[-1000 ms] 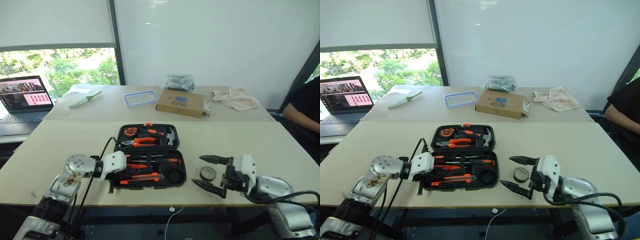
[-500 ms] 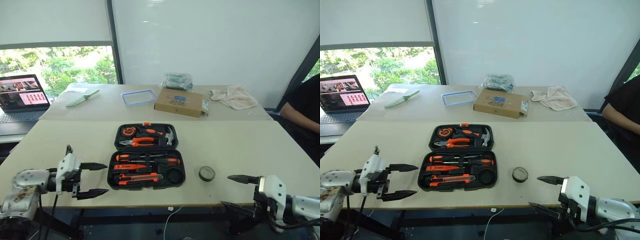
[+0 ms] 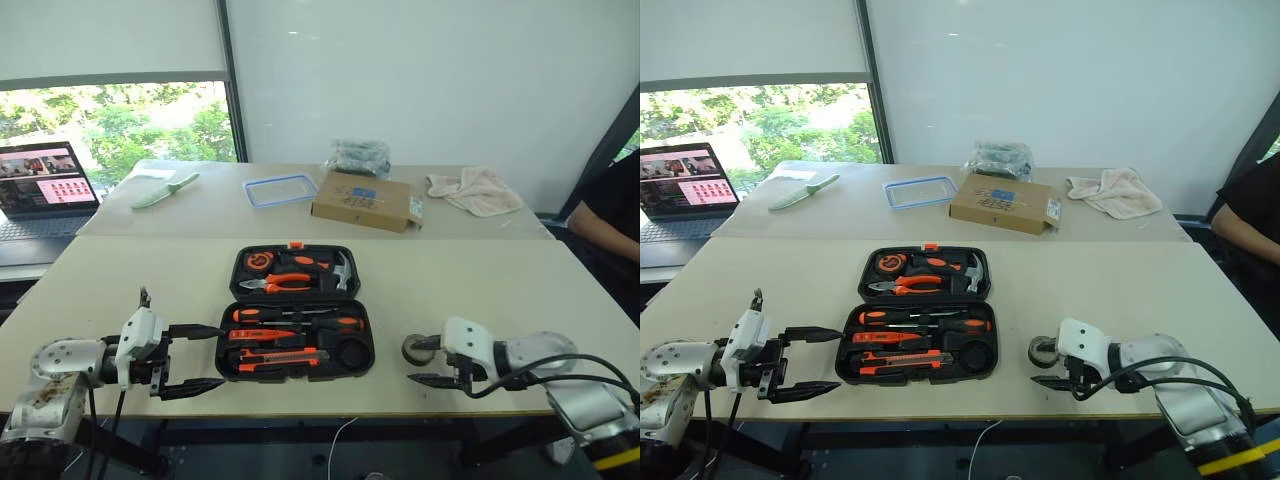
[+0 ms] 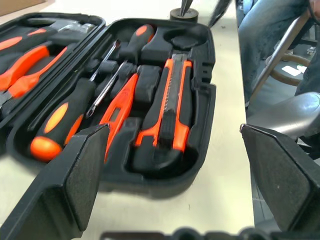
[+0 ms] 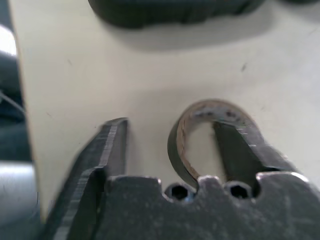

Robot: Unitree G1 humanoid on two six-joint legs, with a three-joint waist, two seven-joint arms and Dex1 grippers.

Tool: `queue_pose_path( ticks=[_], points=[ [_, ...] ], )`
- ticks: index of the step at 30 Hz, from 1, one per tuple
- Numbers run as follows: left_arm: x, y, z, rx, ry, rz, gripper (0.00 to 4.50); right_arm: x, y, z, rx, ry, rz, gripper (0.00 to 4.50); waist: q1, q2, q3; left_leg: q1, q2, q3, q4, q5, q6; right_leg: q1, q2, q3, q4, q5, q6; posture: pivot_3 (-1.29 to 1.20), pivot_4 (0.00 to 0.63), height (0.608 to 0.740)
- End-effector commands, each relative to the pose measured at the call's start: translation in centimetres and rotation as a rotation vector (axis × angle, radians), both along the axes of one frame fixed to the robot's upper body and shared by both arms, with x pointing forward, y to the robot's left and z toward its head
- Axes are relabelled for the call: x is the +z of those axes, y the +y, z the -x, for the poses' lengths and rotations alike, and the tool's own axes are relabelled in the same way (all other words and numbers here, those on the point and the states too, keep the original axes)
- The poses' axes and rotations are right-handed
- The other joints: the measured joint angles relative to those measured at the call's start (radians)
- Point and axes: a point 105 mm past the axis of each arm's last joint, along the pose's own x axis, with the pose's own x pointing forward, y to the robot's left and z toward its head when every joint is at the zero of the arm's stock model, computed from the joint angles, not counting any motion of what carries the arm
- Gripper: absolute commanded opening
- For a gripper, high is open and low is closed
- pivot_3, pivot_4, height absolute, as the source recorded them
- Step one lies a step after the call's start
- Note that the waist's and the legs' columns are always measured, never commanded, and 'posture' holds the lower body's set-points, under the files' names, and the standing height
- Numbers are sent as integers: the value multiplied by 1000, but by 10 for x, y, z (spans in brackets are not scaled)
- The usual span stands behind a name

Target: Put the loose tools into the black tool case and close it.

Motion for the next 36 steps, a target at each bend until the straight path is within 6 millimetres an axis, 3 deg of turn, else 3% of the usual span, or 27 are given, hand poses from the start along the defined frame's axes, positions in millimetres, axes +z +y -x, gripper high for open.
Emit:
queue_pose_path(
  ticks=[1,5,7,13,19,28,35,36],
  points=[
    [9,2,2,7,-43,17,4500,-1,-4,-2,16,10,49,1462,0,0,0,0,0,0,0,0,0,0,0,0,0,0,0,0,150,740],
    [7,4,3,11,-44,18,4500,5,-5,-5,57,-15,72,40,0,0,0,0,0,0,0,0,0,1,0,0,-1,1,1,0,150,740],
    [3,5,5,12,-39,16,4500,17,1,-5,103,-30,53,40,0,0,0,0,0,0,0,0,0,1,0,0,-2,1,1,0,150,740],
    [-4,5,8,12,-30,17,4500,58,67,10,351,-7,-143,40,-10,0,0,0,2,0,0,0,0,1,1,-1,-1,2,0,0,150,740],
    [-4,2,7,15,-34,19,4500,54,106,-1,348,50,-115,40,-11,0,0,1,1,0,1,1,-1,0,0,-2,2,3,-1,0,150,740],
    [-1,-3,8,26,-46,18,4500,22,107,-6,320,114,41,40,-7,0,0,-1,1,0,1,1,-1,-1,0,-2,1,3,-1,0,150,740],
    [3,-4,8,37,-54,12,4500,14,96,-12,252,178,104,40,-11,0,0,1,1,0,1,1,-2,0,0,-2,2,3,-1,0,150,740],
    [4,-4,7,40,-56,12,4500,16,96,-11,258,192,97,409,-10,0,0,1,1,0,1,1,-2,1,0,-2,3,3,-1,0,150,740]
  ],
)
